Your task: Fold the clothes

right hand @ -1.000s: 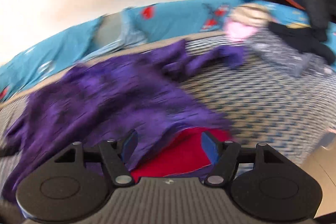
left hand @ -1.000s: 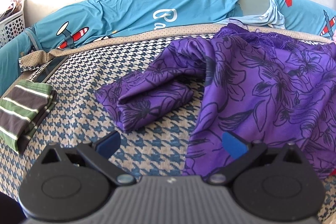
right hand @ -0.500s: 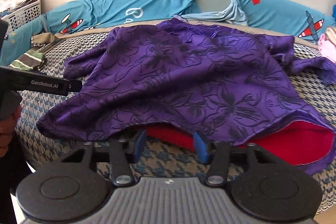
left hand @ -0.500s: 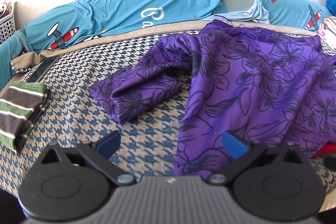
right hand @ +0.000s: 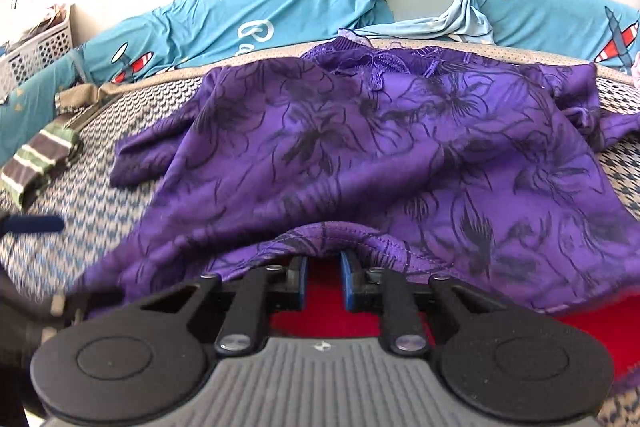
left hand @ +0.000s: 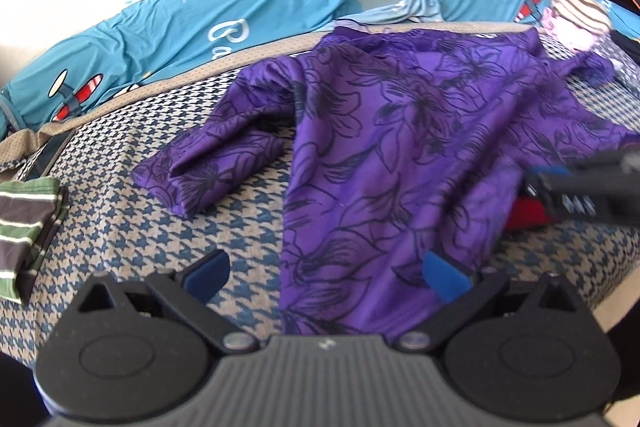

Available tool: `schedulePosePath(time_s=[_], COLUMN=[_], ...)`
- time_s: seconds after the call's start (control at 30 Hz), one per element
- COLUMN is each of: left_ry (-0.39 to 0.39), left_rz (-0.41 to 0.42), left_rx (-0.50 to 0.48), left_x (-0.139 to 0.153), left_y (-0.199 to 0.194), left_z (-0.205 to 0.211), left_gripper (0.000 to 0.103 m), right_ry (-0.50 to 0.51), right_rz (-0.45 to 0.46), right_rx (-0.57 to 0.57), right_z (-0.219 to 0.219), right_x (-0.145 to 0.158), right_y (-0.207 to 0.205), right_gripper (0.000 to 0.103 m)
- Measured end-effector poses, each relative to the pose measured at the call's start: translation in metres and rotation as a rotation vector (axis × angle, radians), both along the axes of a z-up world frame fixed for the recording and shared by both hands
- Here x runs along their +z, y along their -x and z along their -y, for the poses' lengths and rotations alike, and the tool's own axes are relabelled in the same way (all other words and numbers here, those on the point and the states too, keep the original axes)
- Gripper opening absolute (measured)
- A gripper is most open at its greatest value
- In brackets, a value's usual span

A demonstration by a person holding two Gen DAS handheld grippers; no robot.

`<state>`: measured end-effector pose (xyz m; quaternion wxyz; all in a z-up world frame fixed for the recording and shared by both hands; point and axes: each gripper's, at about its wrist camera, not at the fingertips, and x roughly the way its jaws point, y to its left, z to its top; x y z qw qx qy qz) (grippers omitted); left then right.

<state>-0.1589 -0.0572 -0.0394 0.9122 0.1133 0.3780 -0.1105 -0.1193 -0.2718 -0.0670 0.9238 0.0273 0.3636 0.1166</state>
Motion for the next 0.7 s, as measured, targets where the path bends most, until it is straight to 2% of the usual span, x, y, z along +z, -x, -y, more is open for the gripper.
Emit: schedulePosePath(time_s=[0.23,0.37,0.5,0.6,0.7], left_ry=[-0.047,0.004,0.018,0.007,-0.039], left_rz=[-0.018,-0.034,-0.018,-0.027,-0.015], left_rx=[-0.005,-0.007,-0.048,-0.073,-0.055], left_x=[-0.012,-0.011,-0.007,-0.009,-0.013], left_y=[-0.001,-0.003,0.001,-0.002,-0.013], left_z=[0.006,0.001,0.006,0.013,0.019], left_gripper=[0.103,0.103,0.103,0.103,0.103], right_ry=[-0.097,-0.149,-0.211,-0.272,-0.304], right_rz=[-0.002,0.021,0.025,0.028,0.046], right_rx=[-0.061,-0.107,-0.166,-0.212,-0.239], right_z=[0.006,0.015,0.028,0.04,0.048], right_x=[0.002,0.006,0.009,0.011,0.016], right_y=[-0.036,-0.048,-0.061,-0.068,-0.071], right_gripper=[0.017,0.017,0.017,0.017,0.017])
